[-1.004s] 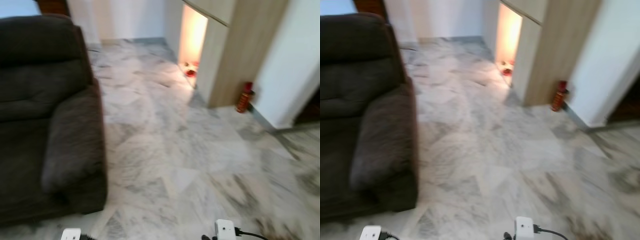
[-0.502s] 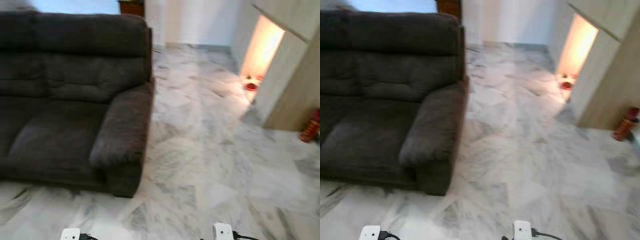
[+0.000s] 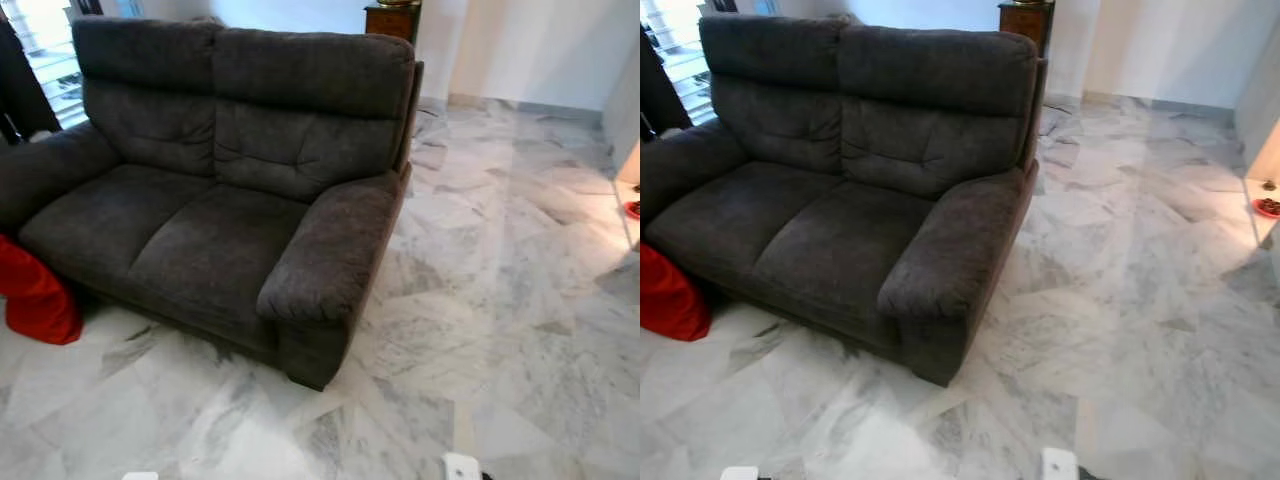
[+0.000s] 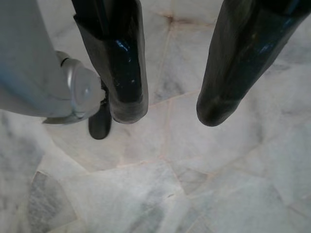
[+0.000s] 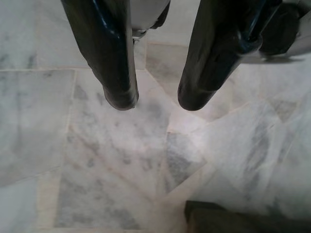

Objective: Move the pillow to the sofa from floor

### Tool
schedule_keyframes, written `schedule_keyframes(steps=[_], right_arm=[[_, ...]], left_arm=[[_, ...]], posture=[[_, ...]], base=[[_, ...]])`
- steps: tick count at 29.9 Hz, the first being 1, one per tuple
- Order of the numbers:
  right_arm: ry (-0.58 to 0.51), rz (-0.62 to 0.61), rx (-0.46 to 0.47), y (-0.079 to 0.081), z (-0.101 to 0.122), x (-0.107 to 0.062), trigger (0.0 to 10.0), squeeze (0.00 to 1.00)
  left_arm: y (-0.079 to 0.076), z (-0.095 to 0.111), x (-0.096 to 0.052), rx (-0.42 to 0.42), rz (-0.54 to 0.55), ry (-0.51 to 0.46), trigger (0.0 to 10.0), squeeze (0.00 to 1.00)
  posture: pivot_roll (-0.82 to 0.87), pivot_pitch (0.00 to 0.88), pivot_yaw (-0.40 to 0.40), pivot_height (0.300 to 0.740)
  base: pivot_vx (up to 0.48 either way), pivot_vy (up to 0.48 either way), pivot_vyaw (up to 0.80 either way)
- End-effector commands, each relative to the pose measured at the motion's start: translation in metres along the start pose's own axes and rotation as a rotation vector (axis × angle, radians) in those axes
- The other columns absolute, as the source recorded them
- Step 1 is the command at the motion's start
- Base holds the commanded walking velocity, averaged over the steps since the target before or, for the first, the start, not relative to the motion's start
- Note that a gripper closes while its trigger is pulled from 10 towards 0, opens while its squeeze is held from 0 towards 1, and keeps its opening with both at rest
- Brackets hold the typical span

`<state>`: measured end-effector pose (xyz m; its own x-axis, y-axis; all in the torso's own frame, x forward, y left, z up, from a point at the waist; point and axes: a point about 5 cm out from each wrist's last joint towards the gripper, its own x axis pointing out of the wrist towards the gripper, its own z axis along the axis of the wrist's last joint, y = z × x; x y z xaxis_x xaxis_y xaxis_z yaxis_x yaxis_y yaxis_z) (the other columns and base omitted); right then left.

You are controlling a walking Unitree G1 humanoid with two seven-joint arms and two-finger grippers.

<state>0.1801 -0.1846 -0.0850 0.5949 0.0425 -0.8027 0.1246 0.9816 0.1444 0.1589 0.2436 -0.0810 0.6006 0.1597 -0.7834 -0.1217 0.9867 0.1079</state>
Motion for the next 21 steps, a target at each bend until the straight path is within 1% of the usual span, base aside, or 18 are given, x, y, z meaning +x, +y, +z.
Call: schedule_keyframes(steps=[1, 8, 21], right_arm=[[-0.011, 0.016, 0.015, 0.0062, 0.0016, 0.0013, 10.0, 0.00], [0.001, 0.014, 0.004, 0.0062, 0.0023, 0.0017, 10.0, 0.00], [-0.003, 0.017, 0.015, 0.0078, 0.0037, 0.0022, 10.0, 0.00]], left_arm=[[0.0010, -0.0018, 0.0000, 0.019, 0.004, 0.022, 10.0, 0.00], [0.0000, 0.0013, 0.0009, 0.020, 0.004, 0.016, 10.0, 0.00], [-0.0020, 0.0028, 0.0016, 0.029, 0.002, 0.014, 10.0, 0.00]], posture=[[0.05, 0.047, 0.009, 0.740], [0.06, 0.052, 0.008, 0.740], [0.06, 0.066, 0.004, 0.740]], base=[[0.000, 0.000, 0.00], [0.000, 0.000, 0.00], [0.000, 0.000, 0.00]])
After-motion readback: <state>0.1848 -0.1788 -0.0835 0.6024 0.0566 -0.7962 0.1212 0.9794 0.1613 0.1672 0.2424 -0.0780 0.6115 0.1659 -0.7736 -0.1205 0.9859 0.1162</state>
